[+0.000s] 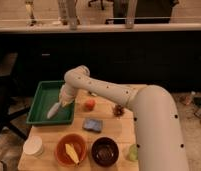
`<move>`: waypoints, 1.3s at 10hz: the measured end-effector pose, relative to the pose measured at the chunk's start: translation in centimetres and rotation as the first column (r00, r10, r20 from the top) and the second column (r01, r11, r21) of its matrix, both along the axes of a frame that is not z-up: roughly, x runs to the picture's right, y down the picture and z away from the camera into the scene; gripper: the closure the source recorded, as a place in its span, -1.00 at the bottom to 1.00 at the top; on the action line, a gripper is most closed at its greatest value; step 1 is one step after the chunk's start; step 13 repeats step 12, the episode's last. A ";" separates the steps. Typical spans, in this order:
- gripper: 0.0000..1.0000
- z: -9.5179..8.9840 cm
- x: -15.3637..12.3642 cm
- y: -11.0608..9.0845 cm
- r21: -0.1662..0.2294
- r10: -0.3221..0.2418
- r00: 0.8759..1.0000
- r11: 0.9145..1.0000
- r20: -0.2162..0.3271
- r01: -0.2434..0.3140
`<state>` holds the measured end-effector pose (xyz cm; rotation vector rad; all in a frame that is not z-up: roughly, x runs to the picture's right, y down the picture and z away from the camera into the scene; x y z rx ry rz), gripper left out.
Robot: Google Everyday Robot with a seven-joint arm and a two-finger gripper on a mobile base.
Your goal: Place towel in tray
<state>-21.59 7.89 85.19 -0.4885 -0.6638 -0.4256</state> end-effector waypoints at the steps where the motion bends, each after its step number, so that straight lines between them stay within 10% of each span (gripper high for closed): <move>1: 0.37 0.0 0.1 0.0 0.000 0.001 1.000 1.000 -0.001 -0.001; 6: -0.55 0.0 0.0 0.0 0.000 0.001 1.000 1.000 0.000 -0.001; 13: -0.60 0.0 0.0 -0.1 0.000 0.002 1.000 1.000 0.000 -0.002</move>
